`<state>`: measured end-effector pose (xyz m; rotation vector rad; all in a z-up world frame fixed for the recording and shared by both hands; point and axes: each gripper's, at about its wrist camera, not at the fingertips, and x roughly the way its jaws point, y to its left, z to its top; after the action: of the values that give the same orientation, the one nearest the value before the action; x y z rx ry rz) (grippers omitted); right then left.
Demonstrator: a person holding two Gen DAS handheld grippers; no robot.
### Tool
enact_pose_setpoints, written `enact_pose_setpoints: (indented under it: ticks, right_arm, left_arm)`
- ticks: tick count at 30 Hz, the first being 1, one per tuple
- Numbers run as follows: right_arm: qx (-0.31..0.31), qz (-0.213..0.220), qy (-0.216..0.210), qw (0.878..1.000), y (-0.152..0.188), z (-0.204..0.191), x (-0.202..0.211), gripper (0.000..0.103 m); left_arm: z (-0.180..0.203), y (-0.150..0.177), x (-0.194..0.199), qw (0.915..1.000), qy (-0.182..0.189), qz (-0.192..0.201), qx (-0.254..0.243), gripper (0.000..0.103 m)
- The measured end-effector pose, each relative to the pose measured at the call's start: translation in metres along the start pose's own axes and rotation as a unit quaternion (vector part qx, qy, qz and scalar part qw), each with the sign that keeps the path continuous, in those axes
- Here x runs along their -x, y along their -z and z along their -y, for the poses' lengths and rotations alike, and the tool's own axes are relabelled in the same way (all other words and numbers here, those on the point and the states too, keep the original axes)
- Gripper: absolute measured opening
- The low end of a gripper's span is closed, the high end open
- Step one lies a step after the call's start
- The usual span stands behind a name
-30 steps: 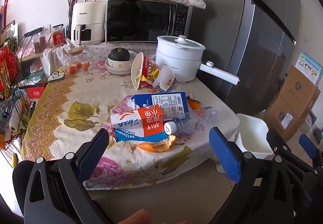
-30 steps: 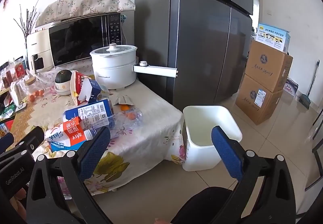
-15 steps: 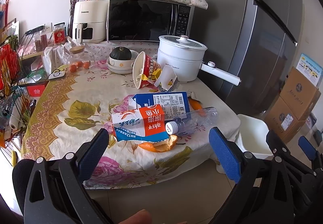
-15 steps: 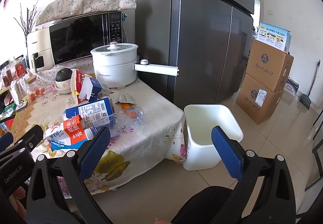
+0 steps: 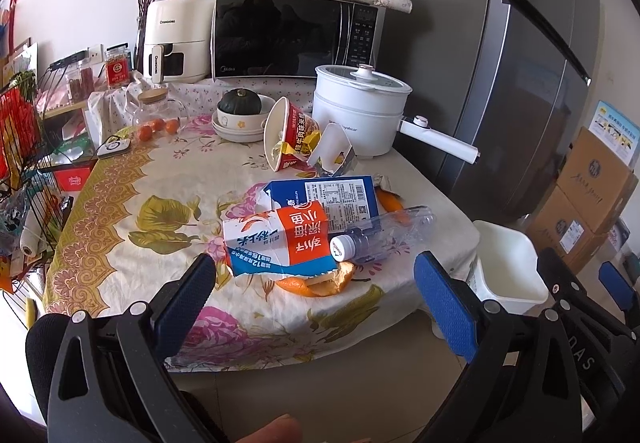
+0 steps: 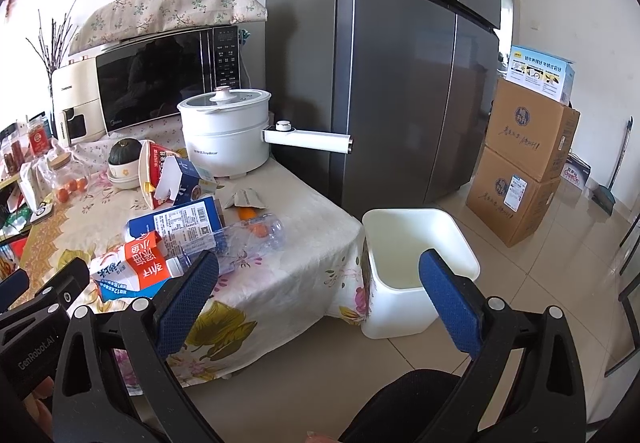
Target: Collect trash
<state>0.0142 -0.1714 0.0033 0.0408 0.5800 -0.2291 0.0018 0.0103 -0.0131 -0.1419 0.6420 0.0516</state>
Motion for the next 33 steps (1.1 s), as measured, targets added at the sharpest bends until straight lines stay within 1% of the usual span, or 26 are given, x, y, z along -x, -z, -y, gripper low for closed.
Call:
enact_pose_setpoints:
  ticks: [33]
  right_arm:
    - [-0.002,-0.005,-0.003,1.000,-0.0001,0.0003,-0.0014,0.096]
  left_arm:
    - [-0.0008,0.0005,-0.0046,0.9998,-0.007,-0.016,0.005,0.096]
